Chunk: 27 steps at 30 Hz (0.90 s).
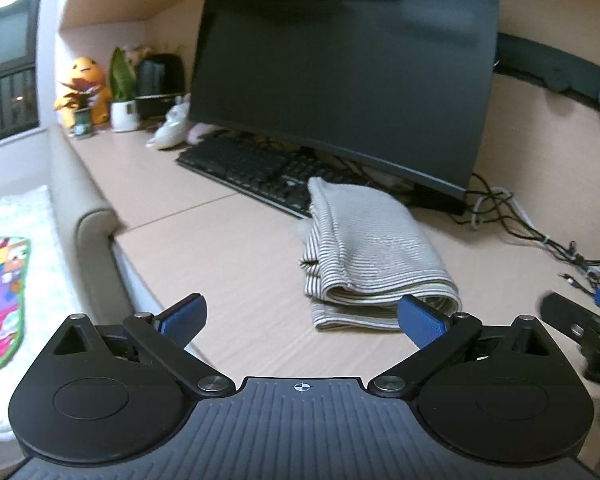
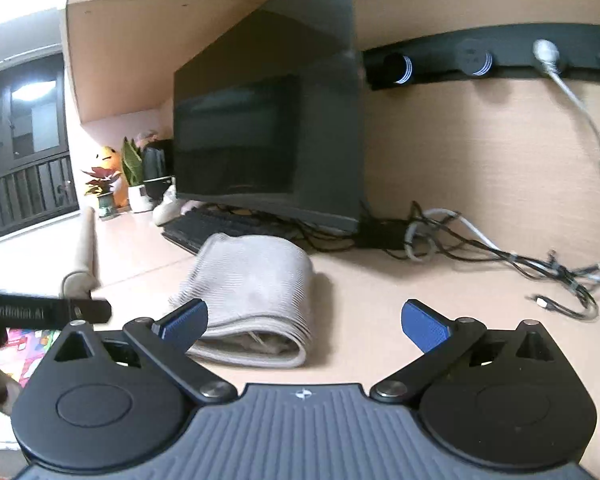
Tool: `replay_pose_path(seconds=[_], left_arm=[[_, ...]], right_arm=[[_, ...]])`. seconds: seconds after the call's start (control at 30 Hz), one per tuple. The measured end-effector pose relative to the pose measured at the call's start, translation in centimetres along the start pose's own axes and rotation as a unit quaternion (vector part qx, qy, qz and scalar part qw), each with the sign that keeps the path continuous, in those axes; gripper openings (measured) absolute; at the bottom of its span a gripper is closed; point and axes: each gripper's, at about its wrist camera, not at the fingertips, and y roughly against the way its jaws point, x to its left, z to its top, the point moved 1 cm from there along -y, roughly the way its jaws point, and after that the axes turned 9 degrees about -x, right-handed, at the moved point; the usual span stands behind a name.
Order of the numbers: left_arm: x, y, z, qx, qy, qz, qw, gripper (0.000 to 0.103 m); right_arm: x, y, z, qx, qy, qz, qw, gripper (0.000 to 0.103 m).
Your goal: Fold clothes
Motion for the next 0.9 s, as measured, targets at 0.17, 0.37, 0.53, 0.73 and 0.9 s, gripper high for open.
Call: replay_pose_path(seconds=[0.17,0.37,0.53,0.73,0.9], left_arm=[[-1.4,0.7,-0.3,-0.003,-0.015,-0.017,0.9997,0.103],[-1.9,1.2,-1.1,0.002,-0.018,-0.033,0.9993,0.103],[-1.2,1.0,-1.6,0.003,-0.001,-0.027,0.9996,0.103],[-1.1,1.4,-1.7,-0.001,-0.004,-0.029,0.9996,0.103],[-1.2,1.5,-1.7,-0.002,-0.007,-0.033,0.9994,0.103]], right_arm=[[-1.7,0.2,0.1,0.019,-0.039,-0.016,0.999,0.103],[-1.2,0.1,0.1,0.023,-0.020,-0.002,1.000,0.103],[-0.3,0.1,-0.3,0.032,-0.005,0.007,0.999,0.103],[0.4,0.4,-0.3,0.032,0.003,0.015,0.999,0.103],[0.9,0.5,-0.4,0.034,0.009,0.021,0.999,0.103]])
